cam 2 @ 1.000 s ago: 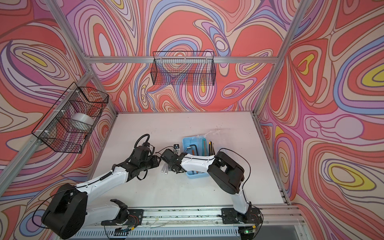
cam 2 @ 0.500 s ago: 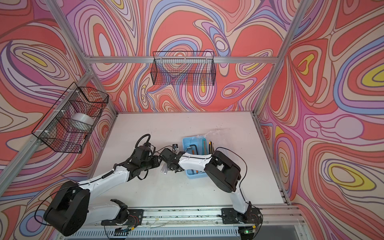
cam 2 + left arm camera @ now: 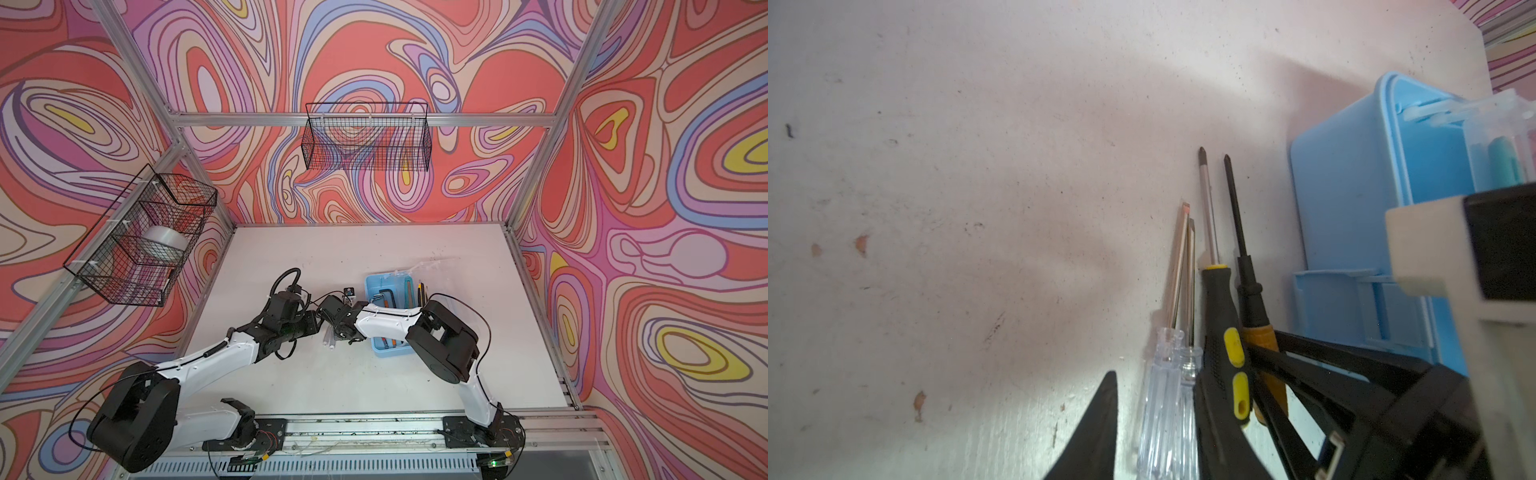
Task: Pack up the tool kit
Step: 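Lower the right gripper onto the yellow-handled screwdriver and close it, then lift the yellow-handled screwdriver and carry it over the box with the right gripper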
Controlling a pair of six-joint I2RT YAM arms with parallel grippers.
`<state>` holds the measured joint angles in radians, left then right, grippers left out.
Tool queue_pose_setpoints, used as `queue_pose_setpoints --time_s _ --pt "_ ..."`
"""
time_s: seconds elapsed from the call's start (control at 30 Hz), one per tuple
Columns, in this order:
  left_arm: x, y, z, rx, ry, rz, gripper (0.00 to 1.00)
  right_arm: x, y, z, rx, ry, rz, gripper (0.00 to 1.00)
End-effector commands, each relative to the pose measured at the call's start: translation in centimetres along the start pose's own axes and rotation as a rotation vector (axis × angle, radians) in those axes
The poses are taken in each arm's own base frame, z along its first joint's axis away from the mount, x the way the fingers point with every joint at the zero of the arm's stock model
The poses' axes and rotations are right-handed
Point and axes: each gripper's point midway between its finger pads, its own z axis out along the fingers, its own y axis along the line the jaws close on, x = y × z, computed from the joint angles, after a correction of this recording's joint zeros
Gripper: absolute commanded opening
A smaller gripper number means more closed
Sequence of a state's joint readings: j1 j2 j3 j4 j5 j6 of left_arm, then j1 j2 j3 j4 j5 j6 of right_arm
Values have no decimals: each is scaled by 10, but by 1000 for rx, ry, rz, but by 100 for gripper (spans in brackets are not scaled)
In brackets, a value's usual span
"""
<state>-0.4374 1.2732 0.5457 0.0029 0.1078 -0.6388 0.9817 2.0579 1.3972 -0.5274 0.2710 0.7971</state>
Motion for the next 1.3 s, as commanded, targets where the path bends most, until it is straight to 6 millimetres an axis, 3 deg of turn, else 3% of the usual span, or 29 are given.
queue_pose_setpoints --time_s 0.0,0.03,0.27,0.37,0.5,0.67,0.8,1.03,1.17,1.27 --pt "0 2 -1 2 -10 7 32 1 -3 -8 1 14 -10 9" --pt "0 2 -1 2 -10 7 32 -2 -3 -13 -4 4 -9 0" --pt "-1 1 -2 6 -13 5 32 -17 1 -40 -36 -32 -26 0" --pt "-4 -1 -4 11 -20 4 32 -25 3 -61 -78 -69 -24 0" --pt "-6 -2 -7 9 -25 7 32 -44 -8 -107 -101 -155 -44 0" --pt "-8 -4 -8 16 -28 6 32 -63 -56 -159 -19 -250 -102 0" --pt "-9 -6 -9 28 -35 -4 32 -70 -121 -180 87 -264 -104 0" --pt "-8 -6 -7 28 -31 1 32 -60 -209 -187 244 -220 -60 0" --pt "-9 -6 -8 25 -31 4 32 -54 -237 -186 316 -193 -45 0" --pt "-9 -6 -8 25 -31 5 32 -48 -247 -178 366 -147 -64 0"
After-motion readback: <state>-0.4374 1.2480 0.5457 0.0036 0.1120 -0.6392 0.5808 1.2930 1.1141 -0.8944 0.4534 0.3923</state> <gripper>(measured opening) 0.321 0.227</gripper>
